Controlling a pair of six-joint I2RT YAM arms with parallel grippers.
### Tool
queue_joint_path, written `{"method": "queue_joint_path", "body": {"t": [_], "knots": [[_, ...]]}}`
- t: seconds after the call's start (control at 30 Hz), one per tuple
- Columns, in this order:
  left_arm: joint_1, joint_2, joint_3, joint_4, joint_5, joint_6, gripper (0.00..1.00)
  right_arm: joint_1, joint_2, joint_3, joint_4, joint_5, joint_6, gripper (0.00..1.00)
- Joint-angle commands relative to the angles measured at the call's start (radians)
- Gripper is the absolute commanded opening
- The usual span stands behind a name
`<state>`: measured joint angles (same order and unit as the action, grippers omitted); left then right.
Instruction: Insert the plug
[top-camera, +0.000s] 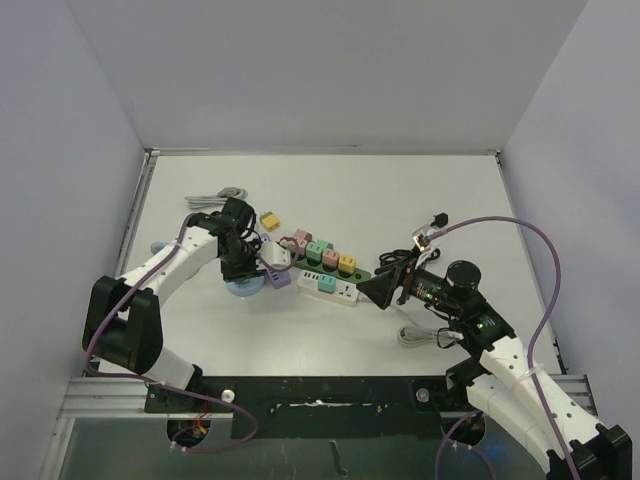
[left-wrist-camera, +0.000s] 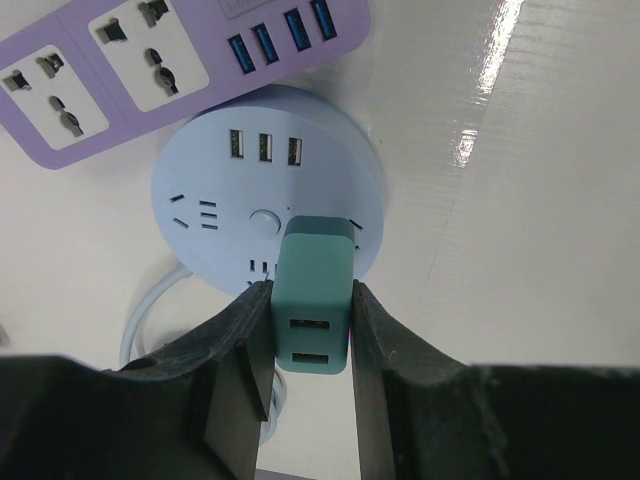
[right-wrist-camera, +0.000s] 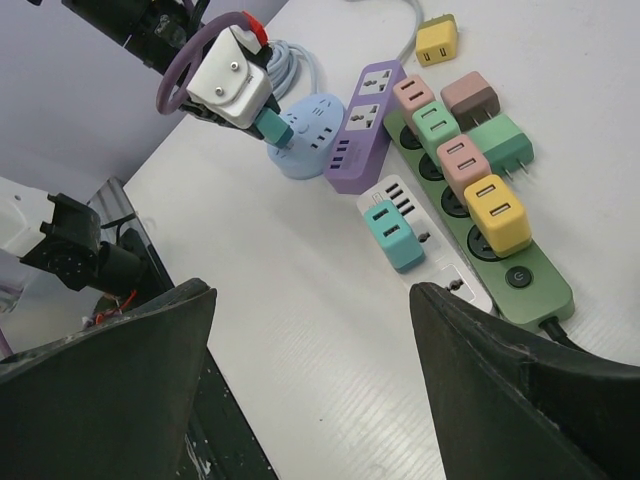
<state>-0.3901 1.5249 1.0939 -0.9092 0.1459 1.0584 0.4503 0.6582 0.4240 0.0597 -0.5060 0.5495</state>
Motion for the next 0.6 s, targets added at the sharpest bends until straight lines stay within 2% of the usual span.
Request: {"method": "queue_joint_path", "body": {"t": [0.0,0.27,0.57], "knots": [[-0.003,-0.009,0.036,-0.048,0.004,0.015,0.00,-0.008,-0.006,-0.018,0.067,-0.011,-0.004,0.80],[0.001,0.024,-0.001,0.018,-0.036,0.045,0.00,-0.009,-0.023,-0.030,0.072,-0.007,0.009,0.80],[-0.003,0.072,-0.004,0.026,0.007,0.051,0.00,-0.011,-0.050,-0.033,0.045,0.001,-0.003,0.80]]}}
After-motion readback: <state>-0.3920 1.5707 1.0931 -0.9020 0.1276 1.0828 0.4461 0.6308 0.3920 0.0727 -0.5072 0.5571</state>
